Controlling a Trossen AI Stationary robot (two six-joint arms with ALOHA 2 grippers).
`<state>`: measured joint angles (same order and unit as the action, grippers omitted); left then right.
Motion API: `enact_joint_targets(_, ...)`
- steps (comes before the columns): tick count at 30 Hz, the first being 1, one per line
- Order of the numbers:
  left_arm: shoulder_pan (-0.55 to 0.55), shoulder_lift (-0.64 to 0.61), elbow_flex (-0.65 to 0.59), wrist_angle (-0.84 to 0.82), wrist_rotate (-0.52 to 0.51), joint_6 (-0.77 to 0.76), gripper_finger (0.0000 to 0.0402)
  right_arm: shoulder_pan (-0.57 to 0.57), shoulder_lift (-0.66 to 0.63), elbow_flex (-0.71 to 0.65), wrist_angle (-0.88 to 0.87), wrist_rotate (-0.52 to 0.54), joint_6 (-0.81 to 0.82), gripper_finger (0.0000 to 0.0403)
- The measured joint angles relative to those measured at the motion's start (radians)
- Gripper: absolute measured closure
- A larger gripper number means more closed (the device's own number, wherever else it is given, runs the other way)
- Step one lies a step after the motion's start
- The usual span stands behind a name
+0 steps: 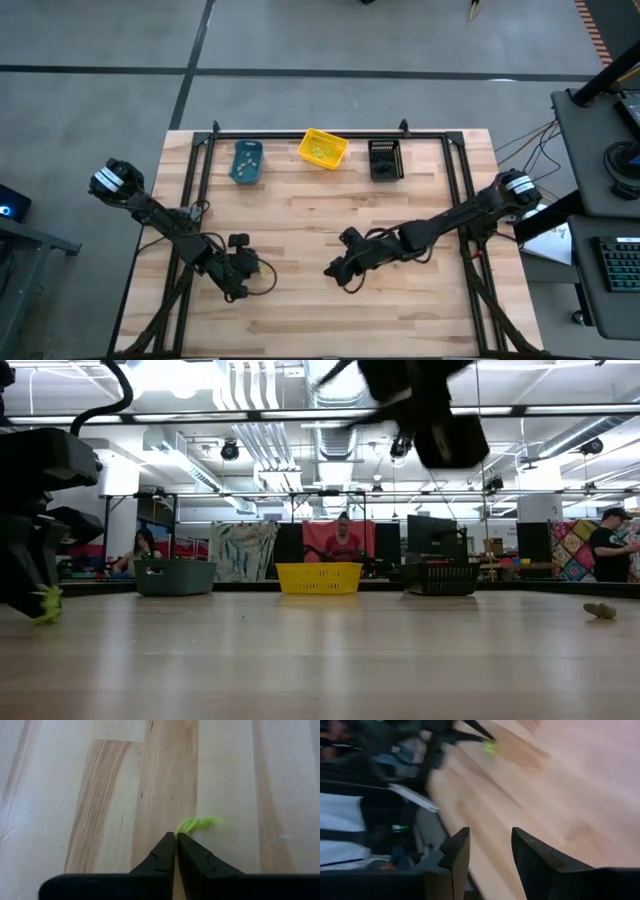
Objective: Sort Halloween decoration
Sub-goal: Put the green spider toy into the yellow bin
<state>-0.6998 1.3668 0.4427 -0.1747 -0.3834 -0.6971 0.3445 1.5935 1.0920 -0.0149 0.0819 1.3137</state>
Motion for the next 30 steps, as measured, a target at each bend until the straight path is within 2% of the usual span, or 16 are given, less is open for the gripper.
enact_joint_targets(5, 0.000, -0.042, 0.002, 0.042, -0.002, 0.000, 0.0401, 0.005, -0.075, 0.001, 0.003, 0.049, -0.075, 0.0269)
enact_joint_targets(9, 0.000, -0.100, 0.000, 0.076, -0.044, 0.000, 0.0401, 0.004, -0.102, 0.001, 0.002, 0.121, -0.095, 0.0273)
enact_joint_targets(13, 0.002, -0.165, 0.000, 0.080, -0.103, 0.009, 0.0401, 0.004, -0.087, 0.001, 0.006, 0.166, -0.085, 0.0273)
enact_joint_targets(19, 0.001, -0.208, -0.004, 0.078, -0.072, 0.054, 0.0401, 0.004, -0.034, 0.001, 0.015, 0.166, -0.070, 0.0273)
enact_joint_targets(24, 0.001, -0.178, -0.017, 0.130, -0.074, 0.088, 0.0392, 0.004, 0.030, 0.004, 0.170, 0.166, -0.291, 0.0273)
enact_joint_targets(30, 0.001, -0.099, -0.043, 0.186, -0.076, 0.100, 0.0378, -0.002, 0.160, 0.106, 0.177, 0.154, -0.542, 0.0273)
